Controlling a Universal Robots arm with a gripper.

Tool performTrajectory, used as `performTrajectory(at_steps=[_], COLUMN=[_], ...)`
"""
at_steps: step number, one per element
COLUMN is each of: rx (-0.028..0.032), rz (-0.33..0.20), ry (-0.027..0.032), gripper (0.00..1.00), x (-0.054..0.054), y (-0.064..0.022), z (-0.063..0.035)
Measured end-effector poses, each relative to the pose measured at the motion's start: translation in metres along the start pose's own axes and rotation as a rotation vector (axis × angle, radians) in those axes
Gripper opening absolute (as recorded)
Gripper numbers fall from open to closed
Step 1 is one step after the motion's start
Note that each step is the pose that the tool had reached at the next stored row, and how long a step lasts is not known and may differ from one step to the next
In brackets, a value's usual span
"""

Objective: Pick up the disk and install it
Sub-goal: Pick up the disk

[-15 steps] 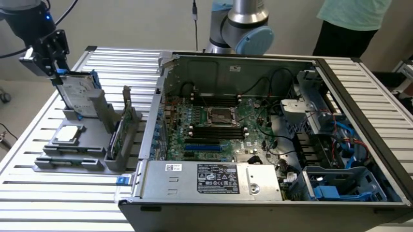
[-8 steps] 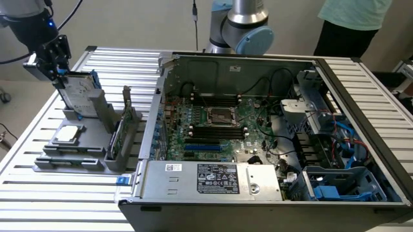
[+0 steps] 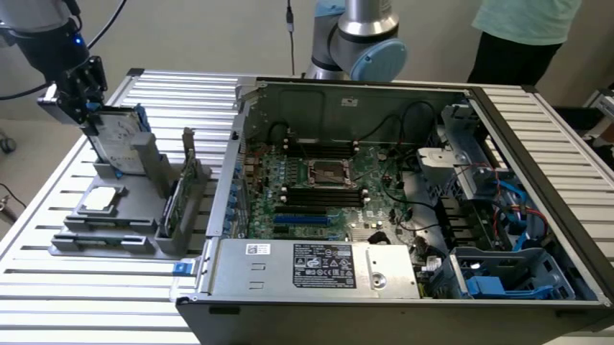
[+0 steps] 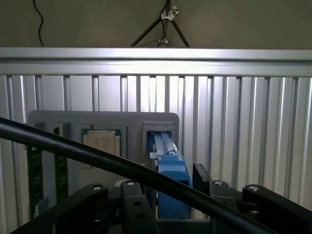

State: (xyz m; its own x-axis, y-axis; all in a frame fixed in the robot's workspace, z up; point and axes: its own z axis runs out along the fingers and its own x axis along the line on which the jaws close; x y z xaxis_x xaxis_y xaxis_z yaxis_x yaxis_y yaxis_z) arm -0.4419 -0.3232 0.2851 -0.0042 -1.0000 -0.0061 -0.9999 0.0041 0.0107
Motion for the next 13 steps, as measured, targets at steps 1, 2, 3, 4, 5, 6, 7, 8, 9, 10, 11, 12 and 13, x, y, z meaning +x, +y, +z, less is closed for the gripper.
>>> performTrajectory(at_steps=[1,2,3,4,5,6,7,8,9,10,11,12,13], rx=[0.0,-0.0003,-0.0004,-0.0006,-0.0006,-0.0006,-0.0006,-0.0005,-0.0006,-0.0006,-0.0006,-0.0007,-0.0006], rz=[0.0,0.0,0.001,0.002,0.003,0.004,0.005,0.006,0.006,0.006,0.007,0.007,0.008], ry=[-0.0001,-0.0001,-0.0002,-0.0001,-0.0002,-0.0002,-0.0002,-0.0002,-0.0002,-0.0002,-0.0001,-0.0002,-0.0002], gripper=[0.51,0.51,0.51,0.51,0.51,0.51,0.51,0.51,0.48,0.48,0.41,0.41,0.41], x=[0.0,0.0,0.0,0.0,0.0,0.0,0.0,0.0,0.0,0.0,0.0,0.0,0.0], y=[0.0,0.0,0.0,0.0,0.0,0.0,0.0,0.0,0.0,-0.0001,0.0,0.0,-0.0001], z=[0.0001,0.0001,0.0001,0.0001,0.0001,0.0001,0.0001,0.0002,0.0001,0.0001,0.0001,0.0001,0.0002])
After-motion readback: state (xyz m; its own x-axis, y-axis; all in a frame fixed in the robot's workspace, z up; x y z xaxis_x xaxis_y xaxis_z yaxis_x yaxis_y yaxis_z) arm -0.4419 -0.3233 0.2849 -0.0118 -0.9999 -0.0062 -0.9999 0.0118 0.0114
